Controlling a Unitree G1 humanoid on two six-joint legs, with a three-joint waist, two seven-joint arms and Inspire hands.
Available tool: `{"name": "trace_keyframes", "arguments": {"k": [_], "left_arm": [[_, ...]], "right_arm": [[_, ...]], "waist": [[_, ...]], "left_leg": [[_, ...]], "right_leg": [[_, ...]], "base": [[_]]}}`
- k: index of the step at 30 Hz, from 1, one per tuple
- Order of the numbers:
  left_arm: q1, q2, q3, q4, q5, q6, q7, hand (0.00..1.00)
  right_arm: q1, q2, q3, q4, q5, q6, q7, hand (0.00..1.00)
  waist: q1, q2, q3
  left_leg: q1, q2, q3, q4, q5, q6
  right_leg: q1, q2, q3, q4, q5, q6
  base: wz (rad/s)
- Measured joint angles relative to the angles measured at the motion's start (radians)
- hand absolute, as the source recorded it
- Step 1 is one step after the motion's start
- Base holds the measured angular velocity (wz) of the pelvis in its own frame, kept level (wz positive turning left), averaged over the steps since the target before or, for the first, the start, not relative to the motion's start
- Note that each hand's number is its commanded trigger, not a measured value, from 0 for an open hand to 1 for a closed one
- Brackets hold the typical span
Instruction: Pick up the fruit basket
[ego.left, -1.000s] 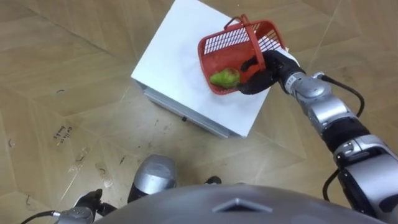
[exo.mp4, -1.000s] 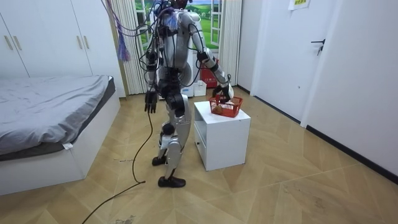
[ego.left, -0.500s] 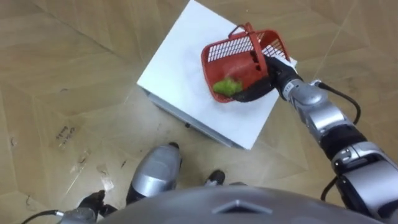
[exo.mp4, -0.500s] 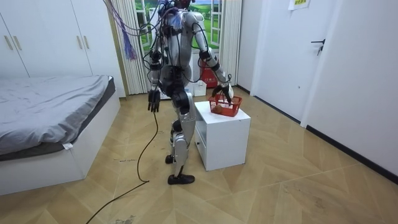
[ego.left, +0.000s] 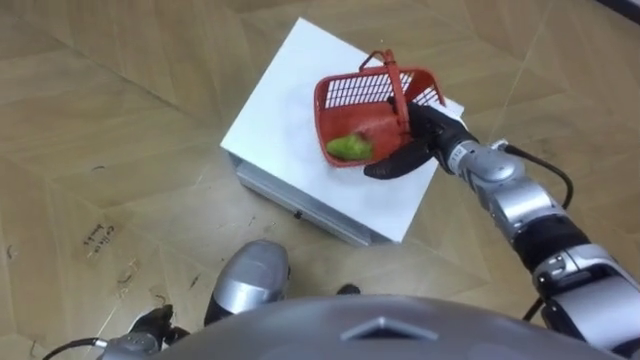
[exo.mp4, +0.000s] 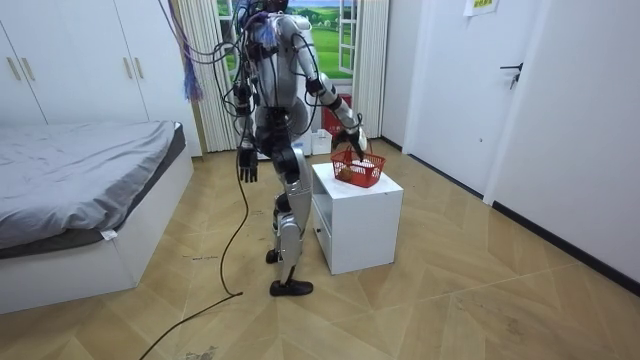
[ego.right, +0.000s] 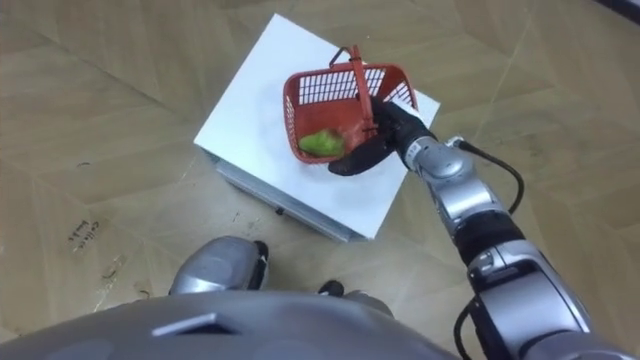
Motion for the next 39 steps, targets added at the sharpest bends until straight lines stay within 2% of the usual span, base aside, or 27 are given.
{"name": "trace_keyframes", "arguments": {"k": [2,6,11,14,16,19,20,22,25,29,33,35,39], "left_arm": [[0.013,-0.005,0.0,-0.016,-0.001,-0.001,0.001,0.0],[0.032,-0.018,0.0,-0.022,-0.001,-0.005,0.002,0.0],[0.028,-0.024,0.03,-0.02,0.001,-0.025,0.019,0.0],[0.029,-0.024,0.031,-0.018,0.0,-0.03,0.019,0.0],[0.025,-0.024,0.029,-0.018,-0.001,-0.034,0.023,0.0],[0.01,-0.031,0.027,-0.017,-0.001,-0.035,0.043,0.0],[0.008,-0.033,0.028,-0.017,-0.001,-0.036,0.047,0.0],[0.008,-0.04,0.031,-0.019,0.0,-0.036,0.06,0.0],[0.012,-0.044,0.036,-0.019,0.0,-0.033,0.059,0.0],[0.018,-0.047,0.057,-0.024,0.001,-0.028,0.06,0.0],[0.016,-0.059,0.071,-0.031,0.0,-0.026,0.085,0.0],[0.016,-0.06,0.07,-0.042,0.0,-0.016,0.091,0.0],[0.016,-0.061,0.07,-0.043,0.001,-0.013,0.129,0.0]], "right_arm": [[0.023,0.0,-0.032,-0.04,0.0,0.0,-0.002,0.0],[0.058,0.0,-0.074,-0.159,-0.007,-0.007,-0.033,0.0],[0.103,0.002,-0.099,-0.236,-0.048,-0.021,-0.066,0.0],[0.122,0.001,-0.121,-0.292,-0.065,-0.023,-0.089,0.0],[0.135,0.002,-0.131,-0.339,-0.072,-0.024,-0.116,0.0],[0.15,0.002,-0.134,-0.394,-0.073,-0.031,-0.133,0.0],[0.151,0.002,-0.134,-0.401,-0.073,-0.031,-0.134,0.0],[0.177,0.002,-0.156,-0.447,-0.079,-0.031,-0.136,0.0],[0.193,0.002,-0.187,-0.488,-0.078,-0.032,-0.15,0.0],[0.248,0.003,-0.225,-0.488,-0.077,-0.034,-0.179,0.0],[0.321,0.005,-0.249,-0.446,-0.105,-0.042,-0.211,0.0],[0.343,0.007,-0.264,-0.367,-0.119,-0.043,-0.23,0.0],[0.378,0.031,-0.285,-0.074,-0.145,-0.041,-0.281,0.0]], "waist": [[0.0,0.001,0.0001],[-0.033,0.004,0.0021],[-0.068,0.004,0.0006],[-0.083,0.006,0.0],[-0.116,0.01,0.0026],[-0.131,0.018,0.0033],[-0.135,0.021,0.0023],[-0.158,0.038,-0.007],[-0.182,0.052,-0.0084],[-0.194,0.061,-0.0137],[-0.232,0.068,-0.0156],[-0.242,0.069,-0.0151],[-0.268,0.071,-0.0134]], "left_leg": [[0.002,0.002,0.006,0.0,-0.002,0.001],[0.005,0.006,0.021,0.001,-0.004,0.002],[0.023,0.016,0.045,-0.006,-0.008,0.003],[0.043,0.015,0.064,-0.025,-0.007,0.003],[0.057,0.016,0.077,-0.032,-0.008,0.003],[0.078,0.021,0.104,-0.046,-0.011,0.002],[0.083,0.022,0.109,-0.048,-0.013,0.002],[0.094,0.022,0.122,-0.055,-0.016,0.002],[0.126,0.023,0.148,-0.081,-0.015,0.002],[0.186,0.025,0.165,-0.12,-0.014,-0.001],[0.218,0.03,0.167,-0.137,-0.013,-0.003],[0.23,0.028,0.17,-0.144,-0.014,-0.003],[0.265,0.029,0.173,-0.166,-0.014,-0.004]], "right_leg": [[0.001,-0.001,0.007,0.007,0.0,0.0],[-0.001,-0.001,0.02,0.011,0.0,0.0],[0.0,-0.002,0.026,0.011,0.0,0.0],[0.004,-0.001,0.049,0.013,0.0,0.0],[0.011,0.0,0.053,0.011,0.0,0.0],[0.013,0.004,0.079,0.01,0.0,0.001],[0.015,0.004,0.081,0.01,0.0,0.001],[0.016,0.006,0.094,0.01,0.0,0.001],[0.023,0.008,0.122,0.008,0.001,0.001],[0.067,0.012,0.129,-0.02,0.001,0.002],[0.089,0.014,0.128,-0.026,0.001,0.003],[0.093,0.015,0.129,-0.027,0.001,0.003],[0.124,0.016,0.128,-0.043,0.001,0.003]], "base": [[-0.09],[-0.09],[-0.1],[-0.25],[-0.11],[-0.24],[-0.32],[-0.18],[-0.29],[-0.14],[0.0],[-0.02],[-0.02]]}}
